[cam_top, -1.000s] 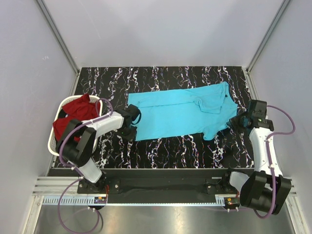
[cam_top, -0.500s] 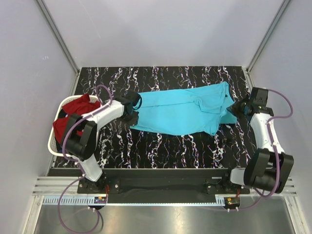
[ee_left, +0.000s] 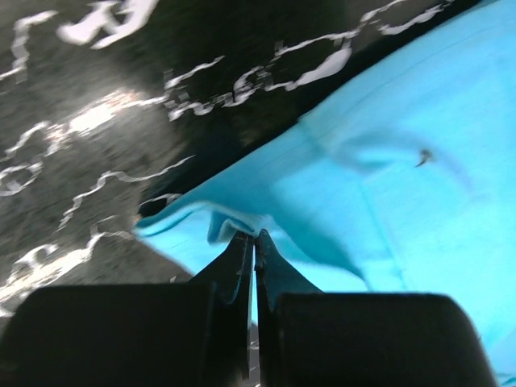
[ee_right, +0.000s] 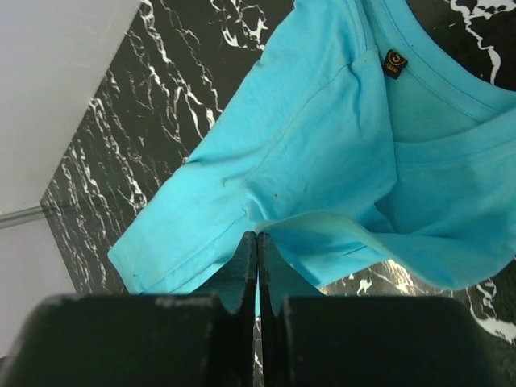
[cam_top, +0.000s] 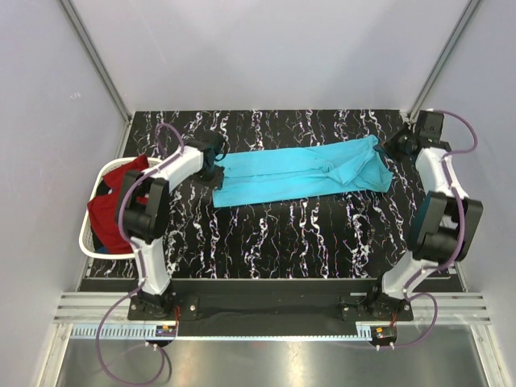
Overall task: Fold and stack the t-shirts
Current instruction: Fold the tshirt
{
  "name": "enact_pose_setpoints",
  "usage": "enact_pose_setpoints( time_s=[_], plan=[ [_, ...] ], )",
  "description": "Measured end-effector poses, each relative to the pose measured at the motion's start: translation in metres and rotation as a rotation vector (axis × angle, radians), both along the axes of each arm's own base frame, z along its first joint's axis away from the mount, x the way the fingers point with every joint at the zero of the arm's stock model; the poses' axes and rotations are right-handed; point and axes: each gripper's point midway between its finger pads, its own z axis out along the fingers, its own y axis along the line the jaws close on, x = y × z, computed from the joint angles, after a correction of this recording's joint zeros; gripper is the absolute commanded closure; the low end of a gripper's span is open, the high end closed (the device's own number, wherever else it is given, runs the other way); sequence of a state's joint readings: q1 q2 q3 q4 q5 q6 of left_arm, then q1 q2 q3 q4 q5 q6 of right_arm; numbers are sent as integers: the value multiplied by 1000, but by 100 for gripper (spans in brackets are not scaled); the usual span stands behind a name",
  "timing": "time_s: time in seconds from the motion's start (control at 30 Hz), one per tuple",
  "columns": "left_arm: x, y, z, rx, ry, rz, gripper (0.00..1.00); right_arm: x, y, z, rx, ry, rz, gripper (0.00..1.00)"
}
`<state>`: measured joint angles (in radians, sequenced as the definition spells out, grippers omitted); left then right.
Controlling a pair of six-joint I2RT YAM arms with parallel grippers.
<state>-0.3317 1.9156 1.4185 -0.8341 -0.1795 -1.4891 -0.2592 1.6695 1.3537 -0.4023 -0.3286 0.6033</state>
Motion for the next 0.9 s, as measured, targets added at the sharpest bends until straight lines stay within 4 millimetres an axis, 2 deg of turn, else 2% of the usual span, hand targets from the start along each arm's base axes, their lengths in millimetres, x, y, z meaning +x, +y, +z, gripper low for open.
enact_pose_setpoints(
  time_s=[0.17,0.27,0.53,0.9],
  plan=[
    [21,-4,-11,10,8,-32,100,22,10,-28,9,48,57,100],
    [28,-4,-12,18,6,-44,100,29,16,-34,6,54,80,100],
    [37,0,-3,34,-8,-47,100,44,12,-21,-39,17,91,100],
    [37,11,-19,95,53,-39,100,55,-9,-23,-124,79,42,100]
  ],
)
